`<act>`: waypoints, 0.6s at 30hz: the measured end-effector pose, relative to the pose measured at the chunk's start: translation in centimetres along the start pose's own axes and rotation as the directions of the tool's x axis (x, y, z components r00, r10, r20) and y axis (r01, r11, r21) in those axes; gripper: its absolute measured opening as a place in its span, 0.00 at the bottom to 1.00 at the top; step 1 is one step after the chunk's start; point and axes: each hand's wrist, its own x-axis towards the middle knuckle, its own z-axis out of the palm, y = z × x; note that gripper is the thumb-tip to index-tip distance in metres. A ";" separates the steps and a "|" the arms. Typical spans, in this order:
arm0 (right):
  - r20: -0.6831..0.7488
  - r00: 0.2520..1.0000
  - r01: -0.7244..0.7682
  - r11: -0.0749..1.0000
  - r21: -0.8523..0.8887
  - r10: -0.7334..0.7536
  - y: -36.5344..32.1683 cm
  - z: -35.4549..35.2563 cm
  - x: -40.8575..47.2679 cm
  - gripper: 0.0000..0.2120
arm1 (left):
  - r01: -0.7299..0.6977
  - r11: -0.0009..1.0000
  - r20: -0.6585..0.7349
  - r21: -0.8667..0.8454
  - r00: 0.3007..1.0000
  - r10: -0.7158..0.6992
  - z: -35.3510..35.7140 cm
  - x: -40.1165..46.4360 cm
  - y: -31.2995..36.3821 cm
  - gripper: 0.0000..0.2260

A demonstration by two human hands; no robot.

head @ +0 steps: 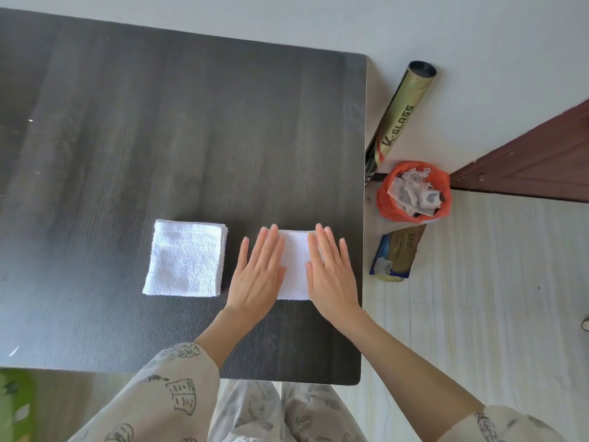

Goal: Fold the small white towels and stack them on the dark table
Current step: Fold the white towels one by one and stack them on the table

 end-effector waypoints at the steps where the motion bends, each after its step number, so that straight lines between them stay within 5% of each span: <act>1: 0.023 1.000 -0.018 1.000 -0.016 0.018 0.2 0.5 0.2 0.24 | 0.009 1.000 0.045 0.020 0.999 -0.010 0.3 0.2 -0.2 0.24; 13: 0.118 0.993 -0.021 0.999 -0.031 0.025 1.3 1.6 1.1 0.26 | 0.023 0.995 0.198 0.093 0.979 -0.041 0.7 1.1 -0.8 0.27; 18: 0.136 0.989 -0.073 0.994 0.086 0.061 1.2 -0.6 0.0 0.27 | 0.008 1.000 0.246 0.001 0.969 -0.008 -1.5 1.2 -0.9 0.31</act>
